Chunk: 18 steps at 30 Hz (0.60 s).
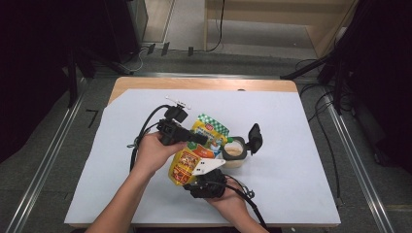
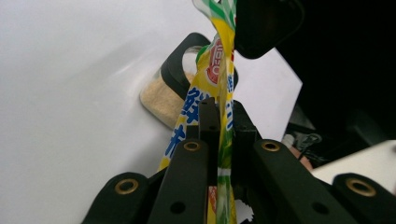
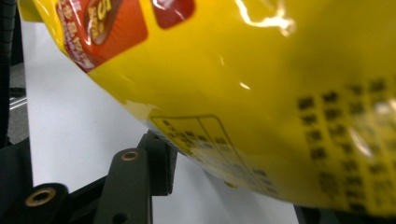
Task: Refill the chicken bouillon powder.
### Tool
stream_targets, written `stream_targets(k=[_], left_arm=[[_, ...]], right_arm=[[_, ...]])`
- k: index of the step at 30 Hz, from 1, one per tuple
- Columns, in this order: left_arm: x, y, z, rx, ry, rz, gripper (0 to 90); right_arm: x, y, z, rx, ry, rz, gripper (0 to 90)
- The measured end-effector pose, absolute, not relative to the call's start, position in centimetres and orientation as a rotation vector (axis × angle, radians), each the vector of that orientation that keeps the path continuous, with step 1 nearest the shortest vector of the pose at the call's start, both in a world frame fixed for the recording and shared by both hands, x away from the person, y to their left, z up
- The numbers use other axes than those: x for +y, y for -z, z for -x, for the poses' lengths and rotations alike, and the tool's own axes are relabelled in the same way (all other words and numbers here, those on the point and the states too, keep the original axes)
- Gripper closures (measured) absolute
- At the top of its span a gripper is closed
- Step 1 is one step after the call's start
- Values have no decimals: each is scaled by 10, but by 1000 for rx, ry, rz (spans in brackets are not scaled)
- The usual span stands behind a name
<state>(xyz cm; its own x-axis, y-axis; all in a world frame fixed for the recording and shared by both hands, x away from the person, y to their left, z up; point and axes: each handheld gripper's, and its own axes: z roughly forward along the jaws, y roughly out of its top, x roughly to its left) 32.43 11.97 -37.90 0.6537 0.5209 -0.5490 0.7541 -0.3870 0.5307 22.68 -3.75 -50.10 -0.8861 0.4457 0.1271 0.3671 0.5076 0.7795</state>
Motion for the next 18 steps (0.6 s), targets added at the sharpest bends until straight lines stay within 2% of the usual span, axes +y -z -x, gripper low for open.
stream_targets(k=[8, 18], left_arm=[[146, 375, -328, 1019, 429, -1973, 882], [168, 365, -328, 1038, 405, -1900, 882]], right_arm=[[-43, 500, -230, 2620, -1359, -769, 507], [-51, 498, -236, 2577, -1441, -839, 504]])
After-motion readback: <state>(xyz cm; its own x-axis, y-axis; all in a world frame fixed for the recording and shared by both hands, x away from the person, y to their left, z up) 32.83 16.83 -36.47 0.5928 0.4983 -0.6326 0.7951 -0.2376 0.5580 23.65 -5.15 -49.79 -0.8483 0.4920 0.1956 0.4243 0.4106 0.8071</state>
